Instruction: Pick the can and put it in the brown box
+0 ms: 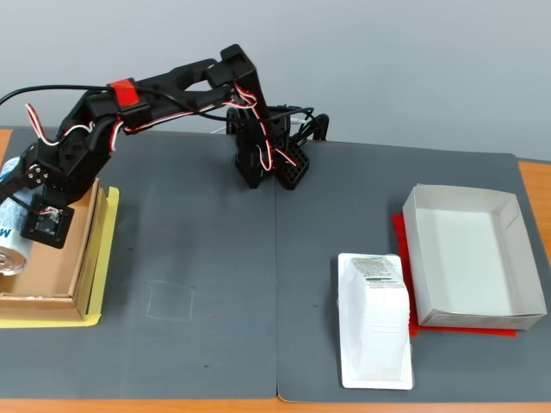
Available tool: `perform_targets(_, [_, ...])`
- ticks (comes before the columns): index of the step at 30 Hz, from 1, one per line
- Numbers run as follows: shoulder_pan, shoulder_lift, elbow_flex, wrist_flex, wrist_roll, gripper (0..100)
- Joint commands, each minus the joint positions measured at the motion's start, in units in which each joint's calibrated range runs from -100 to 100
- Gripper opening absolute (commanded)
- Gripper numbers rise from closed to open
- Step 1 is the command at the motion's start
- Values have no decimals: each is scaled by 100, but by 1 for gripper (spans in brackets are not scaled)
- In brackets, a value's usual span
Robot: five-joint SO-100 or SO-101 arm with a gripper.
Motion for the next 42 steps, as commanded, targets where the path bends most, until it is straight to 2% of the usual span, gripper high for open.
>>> perform_targets(1, [88, 245, -523, -101, 11, 7])
perform_targets(13, [39, 549, -677, -23, -10, 9])
perform_targets(15, [39, 541, -668, -23, -21, 15])
perform_targets(19, [63, 533, -650, -14, -292, 36])
perform_targets(22, [55, 516, -650, -14, -448, 42])
perform_targets(28, [-26, 448, -650, 298, -469, 33])
perform_targets(32, [-180, 151, -487, 671, -474, 20])
perform_targets(33, [-286, -77, -233, 706, -474, 12])
perform_targets(35, [-416, -399, 102, 706, -526, 5])
perform_targets(37, [-570, -747, 418, 697, -740, 1])
perform_targets(42, [-977, -1661, 1088, 697, -1511, 1])
